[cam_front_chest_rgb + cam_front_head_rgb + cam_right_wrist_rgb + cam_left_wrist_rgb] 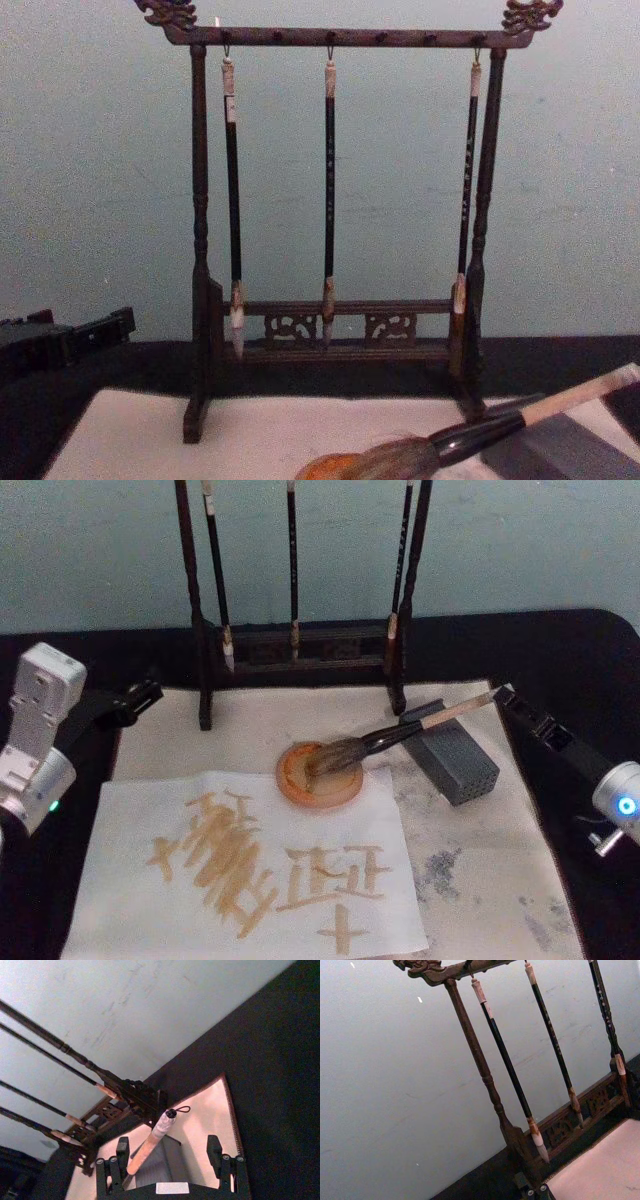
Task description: Pick up the brush from the inkstone, write on the paper, then place the brush back to its original position.
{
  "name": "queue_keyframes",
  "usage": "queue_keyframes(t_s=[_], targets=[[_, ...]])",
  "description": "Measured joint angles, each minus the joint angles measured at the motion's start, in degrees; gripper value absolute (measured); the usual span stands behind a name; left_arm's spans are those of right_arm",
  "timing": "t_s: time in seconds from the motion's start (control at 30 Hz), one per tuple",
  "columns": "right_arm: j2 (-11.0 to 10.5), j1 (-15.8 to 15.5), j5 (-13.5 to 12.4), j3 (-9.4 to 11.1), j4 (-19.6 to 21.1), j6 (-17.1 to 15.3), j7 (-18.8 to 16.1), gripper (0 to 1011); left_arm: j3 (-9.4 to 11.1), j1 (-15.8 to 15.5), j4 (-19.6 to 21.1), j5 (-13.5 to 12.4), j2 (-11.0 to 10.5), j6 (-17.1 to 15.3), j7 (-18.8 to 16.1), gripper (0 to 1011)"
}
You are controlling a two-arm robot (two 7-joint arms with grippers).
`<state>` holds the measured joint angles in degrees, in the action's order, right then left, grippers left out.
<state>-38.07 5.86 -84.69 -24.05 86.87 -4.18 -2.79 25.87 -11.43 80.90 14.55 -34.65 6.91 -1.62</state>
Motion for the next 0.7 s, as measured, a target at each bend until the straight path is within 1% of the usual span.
queue_keyframes(t_s=[0.07,0.13,0.17,0.2,0.27,0.33,0.43,0.47,0.53,0.57,0.67,0.7], targets=[[-0.45,-0.58,1.02,0.11,0.93,0.54,0.44,1002,0.00,0.00,0.00,0.00,0.00,0.00,0.00,1002],[-1.58,-1.72,3.95,0.18,2.88,1.67,1.32,1001,0.00,0.00,0.00,0.00,0.00,0.00,0.00,1002],[-1.58,-1.72,3.95,0.18,2.88,1.67,1.32,1001,0.00,0.00,0.00,0.00,0.00,0.00,0.00,1002],[-2.15,-2.19,5.57,0.08,3.78,2.13,1.36,1001,0.00,0.00,0.00,0.00,0.00,0.00,0.00,1002],[-2.64,-2.60,6.94,-0.09,4.48,2.56,1.06,1001,0.00,0.00,0.00,0.00,0.00,0.00,0.00,1002],[-3.58,-3.36,10.06,-0.48,6.06,3.62,0.20,1001,0.00,0.00,0.00,0.00,0.00,0.00,0.00,1000],[-4.34,-3.82,13.08,-1.08,7.37,4.54,-0.33,1001,0.00,0.00,0.00,0.00,0.00,0.00,0.00,1002],[-4.88,-4.06,15.19,-1.48,8.27,5.04,-0.44,1001,0.00,0.00,0.00,0.00,0.00,0.00,0.00,1002],[-5.45,-4.30,17.33,-2.01,9.34,5.43,-0.43,1001,0.00,0.00,0.00,0.00,0.00,0.00,0.00,1002],[-5.88,-4.52,19.47,-2.44,10.34,5.91,-0.43,1001,0.00,0.00,0.00,0.00,0.00,0.00,0.00,1002],[-6.56,-4.84,23.33,-3.34,11.92,6.82,-0.29,1002,0.00,0.00,0.00,0.00,0.00,0.00,0.00,1002],[-6.85,-4.93,25.86,-3.92,12.78,7.44,-0.04,1001,0.00,0.00,0.00,0.00,0.00,0.00,0.00,1002]])
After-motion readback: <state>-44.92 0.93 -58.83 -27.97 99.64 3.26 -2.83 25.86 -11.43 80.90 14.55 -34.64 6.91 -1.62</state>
